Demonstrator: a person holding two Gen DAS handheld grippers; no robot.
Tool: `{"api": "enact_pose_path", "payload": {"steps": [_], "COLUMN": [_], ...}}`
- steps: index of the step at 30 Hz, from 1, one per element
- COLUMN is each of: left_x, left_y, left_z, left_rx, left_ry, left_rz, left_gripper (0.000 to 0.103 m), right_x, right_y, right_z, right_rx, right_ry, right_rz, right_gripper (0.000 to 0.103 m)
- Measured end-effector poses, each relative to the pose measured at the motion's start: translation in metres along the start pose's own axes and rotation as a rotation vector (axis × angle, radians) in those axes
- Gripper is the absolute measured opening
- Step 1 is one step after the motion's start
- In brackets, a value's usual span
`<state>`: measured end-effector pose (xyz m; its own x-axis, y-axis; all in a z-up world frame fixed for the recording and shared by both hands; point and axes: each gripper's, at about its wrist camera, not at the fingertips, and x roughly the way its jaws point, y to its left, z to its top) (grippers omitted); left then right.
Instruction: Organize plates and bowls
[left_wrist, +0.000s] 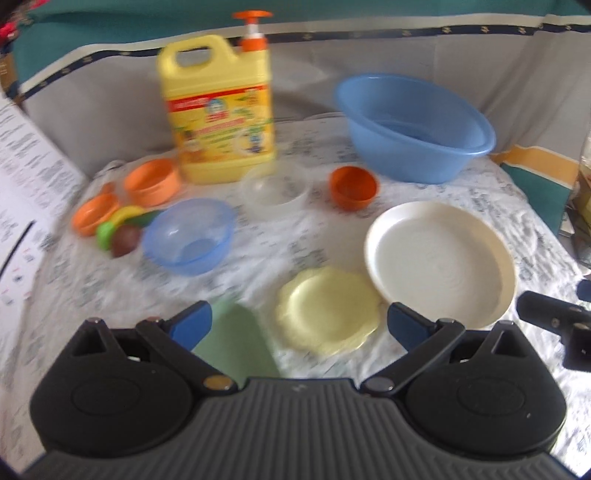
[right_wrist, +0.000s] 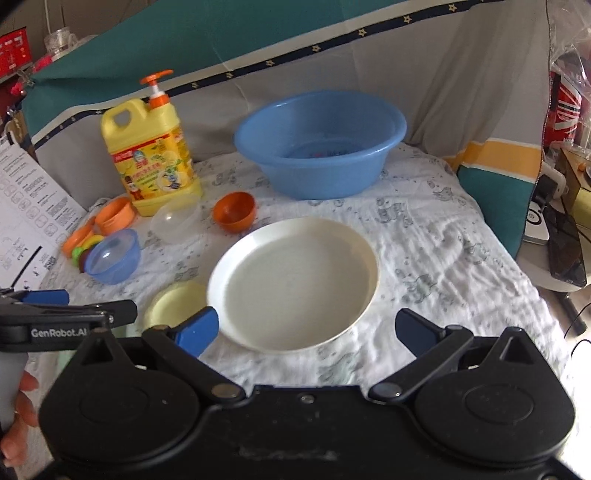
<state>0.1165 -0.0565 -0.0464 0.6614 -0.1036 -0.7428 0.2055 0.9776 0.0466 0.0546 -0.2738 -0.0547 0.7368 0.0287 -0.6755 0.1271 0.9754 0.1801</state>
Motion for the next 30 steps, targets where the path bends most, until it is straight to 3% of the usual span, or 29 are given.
{"api": "enact_pose_path", "payload": {"steps": [8, 10, 15, 17, 19, 21, 23, 24, 30], "left_x": [0.067, 0.083, 0.108, 0.116, 0.124, 0.129, 0.130, 0.128, 0.119], "left_y": [-0.034, -0.038, -0.048, -0.051, -0.052, -0.055, -0.058, -0.061, -0.068], "left_z": [0.030, 0.035, 0.043, 0.043, 0.043, 0.042, 0.041, 0.040, 0.038], "left_rx": [0.080, 0.082, 0.096, 0.105, 0.105, 0.108, 0.115, 0.124, 0.123], "left_ry": [0.056, 0.080, 0.110, 0.126, 0.148, 0.167, 0.159, 0.156, 0.155], "left_rz": [-0.042, -0.052, -0.100, -0.108, -0.127, -0.147, -0.172, -0.177, -0.152], "left_gripper": [0.103, 0.101, 0.086, 0.075, 0.064, 0.053, 0.040, 0.038, 0.037], "right_x": [0.065, 0.078, 0.109, 0.118, 0.125, 0.131, 0.134, 0.135, 0.126], "right_y": [-0.055, -0.063, -0.071, -0.070, -0.070, -0.069, -0.066, -0.065, -0.062], "right_z": [0.032, 0.034, 0.034, 0.031, 0.029, 0.026, 0.023, 0.022, 0.022], "right_rx": [0.115, 0.127, 0.122, 0.122, 0.125, 0.121, 0.108, 0.105, 0.149], "right_ry": [0.058, 0.066, 0.093, 0.107, 0.112, 0.117, 0.103, 0.096, 0.098], "right_rz": [-0.042, -0.032, -0.018, -0.013, -0.004, 0.001, -0.008, -0.010, -0.015], "right_gripper": [0.103, 0.092, 0.070, 0.060, 0.040, 0.033, 0.033, 0.032, 0.032]}}
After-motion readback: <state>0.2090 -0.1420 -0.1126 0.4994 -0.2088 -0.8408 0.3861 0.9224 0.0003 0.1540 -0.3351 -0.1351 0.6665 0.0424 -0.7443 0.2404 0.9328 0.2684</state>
